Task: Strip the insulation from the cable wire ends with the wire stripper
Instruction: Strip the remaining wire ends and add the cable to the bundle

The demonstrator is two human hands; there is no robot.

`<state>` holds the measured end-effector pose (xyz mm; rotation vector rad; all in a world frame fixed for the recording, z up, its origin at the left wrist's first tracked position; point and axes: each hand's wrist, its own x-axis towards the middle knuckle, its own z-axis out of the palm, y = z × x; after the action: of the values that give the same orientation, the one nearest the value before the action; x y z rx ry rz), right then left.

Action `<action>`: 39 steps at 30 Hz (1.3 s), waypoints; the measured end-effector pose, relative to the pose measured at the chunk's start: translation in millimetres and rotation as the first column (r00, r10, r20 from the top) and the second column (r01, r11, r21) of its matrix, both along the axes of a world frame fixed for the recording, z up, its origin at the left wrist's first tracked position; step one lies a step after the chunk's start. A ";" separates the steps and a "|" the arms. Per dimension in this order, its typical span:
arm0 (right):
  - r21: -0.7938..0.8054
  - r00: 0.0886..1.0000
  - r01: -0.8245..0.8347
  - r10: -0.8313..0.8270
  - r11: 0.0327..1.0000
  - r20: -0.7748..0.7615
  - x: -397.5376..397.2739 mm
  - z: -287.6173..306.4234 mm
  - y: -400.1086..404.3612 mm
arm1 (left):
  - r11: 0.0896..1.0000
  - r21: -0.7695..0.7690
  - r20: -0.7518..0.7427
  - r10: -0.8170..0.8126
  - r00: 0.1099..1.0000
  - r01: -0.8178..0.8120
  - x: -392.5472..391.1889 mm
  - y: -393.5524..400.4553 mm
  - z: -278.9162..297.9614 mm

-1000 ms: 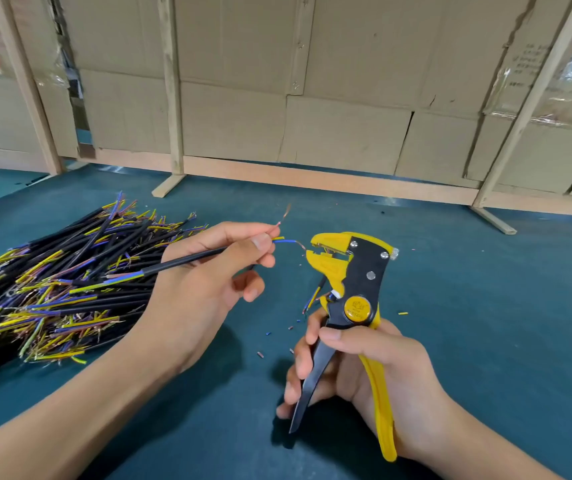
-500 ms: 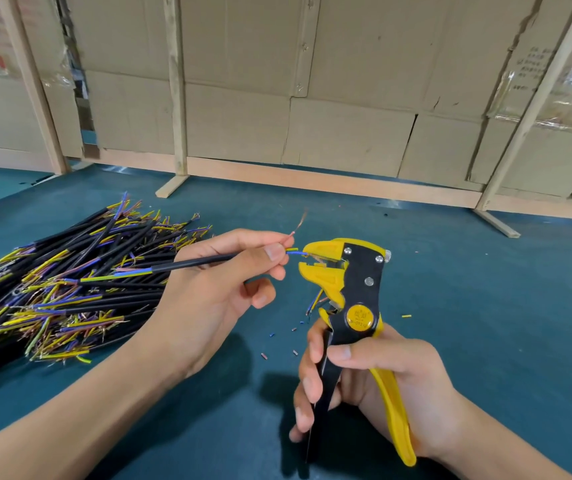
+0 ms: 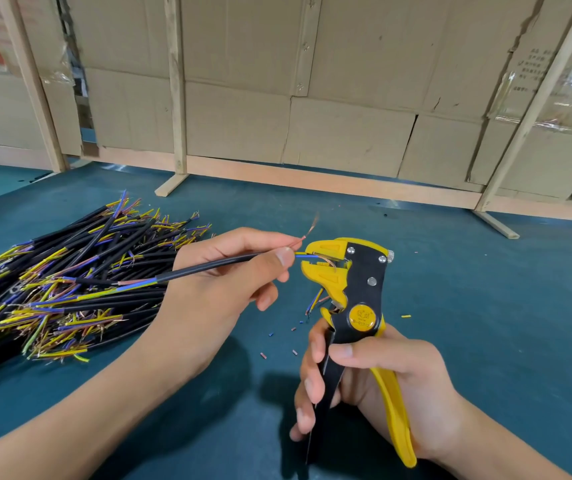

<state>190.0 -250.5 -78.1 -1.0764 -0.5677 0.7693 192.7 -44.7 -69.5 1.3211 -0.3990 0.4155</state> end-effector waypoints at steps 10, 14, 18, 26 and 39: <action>-0.046 0.998 0.057 -0.056 0.997 0.026 -1.7 -0.7 0.0 | 0.982 0.102 0.074 0.151 0.986 -0.158 -5.7 -6.6 4.0; -0.051 0.997 0.070 -0.069 0.996 0.035 -2.8 -0.7 -1.1 | 0.975 0.124 0.105 0.169 0.980 -0.182 -9.8 -8.9 6.2; -0.038 0.996 0.087 -0.086 0.995 0.037 -3.7 -0.8 -0.7 | 0.976 0.115 0.094 0.177 0.980 -0.187 -11.2 -10.6 5.8; -0.022 0.993 0.100 -0.098 0.995 0.071 -4.7 -2.3 0.0 | 0.995 -0.024 0.012 0.092 0.996 -0.092 -8.8 -15.3 0.9; 0.081 0.988 0.155 -0.153 0.985 -0.035 -3.9 -3.8 -0.8 | 0.994 -0.072 -0.120 0.068 0.990 -0.077 -7.1 -21.3 -6.8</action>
<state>186.2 -251.2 -81.8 -1.0179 -0.4816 0.6198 185.6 -66.0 -76.3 1.2814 -0.2347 0.4075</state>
